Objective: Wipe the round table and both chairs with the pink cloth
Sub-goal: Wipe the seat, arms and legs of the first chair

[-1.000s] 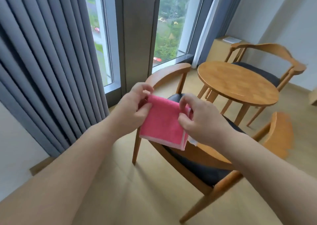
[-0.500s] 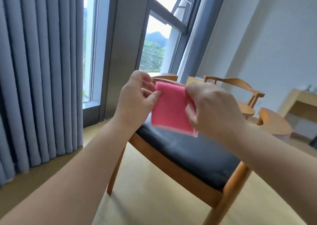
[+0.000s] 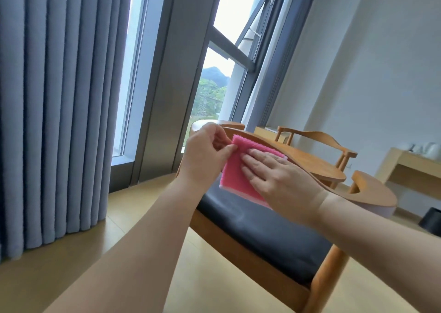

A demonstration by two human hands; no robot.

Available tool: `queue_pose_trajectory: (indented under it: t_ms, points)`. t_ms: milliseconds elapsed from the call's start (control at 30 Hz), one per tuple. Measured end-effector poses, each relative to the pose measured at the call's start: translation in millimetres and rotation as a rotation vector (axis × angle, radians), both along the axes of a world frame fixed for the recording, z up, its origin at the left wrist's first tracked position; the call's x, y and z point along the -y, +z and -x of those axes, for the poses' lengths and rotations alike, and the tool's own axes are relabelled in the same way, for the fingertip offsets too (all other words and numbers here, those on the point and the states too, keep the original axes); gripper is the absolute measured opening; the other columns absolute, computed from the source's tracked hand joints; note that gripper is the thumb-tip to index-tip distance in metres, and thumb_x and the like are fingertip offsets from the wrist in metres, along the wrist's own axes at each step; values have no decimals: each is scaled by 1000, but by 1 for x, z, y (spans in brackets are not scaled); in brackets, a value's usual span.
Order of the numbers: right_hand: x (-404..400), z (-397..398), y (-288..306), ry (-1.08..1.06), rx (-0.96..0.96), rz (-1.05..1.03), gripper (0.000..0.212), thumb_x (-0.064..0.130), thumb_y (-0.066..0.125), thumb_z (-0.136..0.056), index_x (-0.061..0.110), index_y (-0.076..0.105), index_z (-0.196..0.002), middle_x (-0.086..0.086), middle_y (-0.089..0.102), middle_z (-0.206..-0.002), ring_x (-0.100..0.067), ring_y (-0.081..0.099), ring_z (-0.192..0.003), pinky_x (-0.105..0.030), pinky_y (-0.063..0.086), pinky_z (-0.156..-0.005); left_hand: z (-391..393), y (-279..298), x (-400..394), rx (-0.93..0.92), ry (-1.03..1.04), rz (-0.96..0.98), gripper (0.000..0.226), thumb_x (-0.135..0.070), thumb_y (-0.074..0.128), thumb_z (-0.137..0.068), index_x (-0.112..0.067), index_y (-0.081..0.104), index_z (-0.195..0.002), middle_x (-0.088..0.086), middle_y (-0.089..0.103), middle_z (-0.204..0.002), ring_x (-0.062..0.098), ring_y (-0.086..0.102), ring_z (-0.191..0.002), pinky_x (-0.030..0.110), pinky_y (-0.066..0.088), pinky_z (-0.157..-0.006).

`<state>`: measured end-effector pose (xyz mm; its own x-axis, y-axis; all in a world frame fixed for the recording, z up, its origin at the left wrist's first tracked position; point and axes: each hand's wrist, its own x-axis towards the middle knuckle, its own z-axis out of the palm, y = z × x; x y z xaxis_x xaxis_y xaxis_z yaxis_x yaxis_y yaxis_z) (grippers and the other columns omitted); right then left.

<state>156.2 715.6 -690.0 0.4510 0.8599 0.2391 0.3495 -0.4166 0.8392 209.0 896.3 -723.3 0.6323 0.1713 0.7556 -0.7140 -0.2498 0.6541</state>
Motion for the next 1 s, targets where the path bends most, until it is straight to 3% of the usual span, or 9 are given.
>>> queue_pose_trajectory:
  t_ms: [100,233,333,400,500,633,733,1000]
  points:
    - [-1,-1,-6,-95,14,-2,50,18,49,-90,3,48,-138,-21,44,-143,-36,39,-135,-49,28,-113,0,-9,-16,74,66,-25,13,-11,73,-82,-12,60,-83,-2,66,-74,5,63,-68,17,53,-65]
    - [-5,-3,-19,-328,70,42,67,41,35,-96,6,17,-151,-20,8,-157,-36,4,-146,-49,-2,-119,11,-45,-49,140,177,-169,14,-11,67,-85,-22,59,-86,-9,63,-75,5,63,-69,17,54,-63]
    - [-24,-14,-27,-388,108,54,67,34,20,-99,4,-18,-146,-22,-27,-150,-40,-25,-140,-51,-21,-112,13,-60,-73,102,242,-289,16,-12,66,-85,-25,58,-89,-10,61,-75,6,62,-67,15,53,-59]
    - [-44,-28,-33,-406,123,50,61,26,6,-95,3,-28,-140,-23,-38,-142,-41,-36,-132,-51,-29,-106,15,-64,-87,74,259,-335,16,-11,65,-86,-25,59,-90,-13,58,-75,5,60,-66,9,47,-59]
    - [-80,-56,-38,-478,145,21,59,25,6,-97,2,-19,-145,-22,-27,-152,-42,-30,-138,-51,-28,-106,17,-73,-109,37,269,-406,14,-9,65,-85,-20,62,-92,-15,55,-76,2,58,-66,5,41,-61]
    - [-125,-93,-41,-606,154,-17,59,26,12,-101,-2,-5,-150,-24,-10,-158,-43,-13,-144,-51,-8,-118,14,-90,-136,-58,284,-437,14,-10,65,-86,-19,64,-96,-14,56,-78,1,57,-67,5,41,-64]
    - [-152,-118,-42,-701,166,2,60,27,14,-102,-7,3,-149,-28,0,-157,-45,-2,-145,-51,-2,-119,9,-97,-148,-82,287,-424,14,-10,65,-86,-18,65,-98,-15,56,-79,0,57,-68,5,41,-64]
    - [-186,-148,-48,-858,202,42,60,29,16,-103,-9,9,-149,-30,7,-156,-44,6,-144,-50,4,-117,-1,-99,-158,-65,277,-414,16,-9,63,-87,-19,65,-99,-15,56,-81,-3,57,-72,8,45,-64]
